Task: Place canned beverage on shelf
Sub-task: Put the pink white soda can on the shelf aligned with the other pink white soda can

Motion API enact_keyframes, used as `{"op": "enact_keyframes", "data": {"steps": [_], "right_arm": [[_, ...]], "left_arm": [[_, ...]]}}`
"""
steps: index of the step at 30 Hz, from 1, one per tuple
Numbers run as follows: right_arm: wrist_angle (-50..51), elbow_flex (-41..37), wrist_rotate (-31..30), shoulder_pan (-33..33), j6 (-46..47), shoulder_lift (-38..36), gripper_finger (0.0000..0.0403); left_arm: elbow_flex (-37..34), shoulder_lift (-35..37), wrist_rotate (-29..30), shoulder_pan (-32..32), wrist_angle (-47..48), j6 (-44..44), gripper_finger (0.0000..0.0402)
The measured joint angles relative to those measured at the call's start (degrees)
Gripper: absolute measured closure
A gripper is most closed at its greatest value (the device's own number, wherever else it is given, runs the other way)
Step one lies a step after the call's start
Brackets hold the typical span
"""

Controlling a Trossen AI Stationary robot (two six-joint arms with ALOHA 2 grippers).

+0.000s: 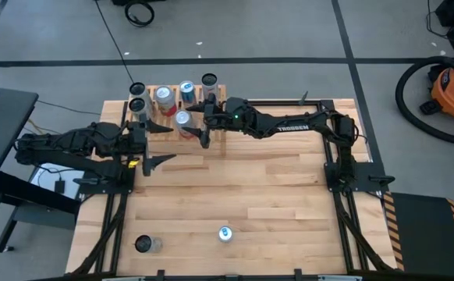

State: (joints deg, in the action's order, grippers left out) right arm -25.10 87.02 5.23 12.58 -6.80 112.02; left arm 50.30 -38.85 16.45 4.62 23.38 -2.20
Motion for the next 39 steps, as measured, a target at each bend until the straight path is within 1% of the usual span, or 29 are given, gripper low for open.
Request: {"op": "enact_keyframes", "data": {"steps": [4,10,25,28,35,39], "right_arm": [[-0.33,0.0,-2.85,0.18,-0.62,0.41,0.0035],[-0.42,-0.02,-0.82,0.74,0.62,0.42,0.0017],[1.57,-0.02,-0.61,0.48,0.62,0.4,0.0018],[1.59,-0.02,-0.62,0.4,0.62,0.4,0.0025],[-1.17,0.02,-0.71,0.41,2.14,2.59,0.0065],[-1.39,0.04,-0.65,0.59,2.21,2.69,0.0078]], "left_arm": [[0.0,-0.01,-0.01,0.0,0.0,0.02,0.0005],[0.0,0.0,-0.02,0.0,0.11,0.04,0.0005],[0.0,-0.02,-0.01,0.0,-0.72,0.07,0.0005],[0.0,-0.02,0.0,0.0,-1.37,0.04,0.0005],[-0.02,-0.09,0.02,0.01,-2.4,0.02,0.0005],[-0.07,-0.07,0.0,0.0,-2.28,0.02,0.0005]]}}
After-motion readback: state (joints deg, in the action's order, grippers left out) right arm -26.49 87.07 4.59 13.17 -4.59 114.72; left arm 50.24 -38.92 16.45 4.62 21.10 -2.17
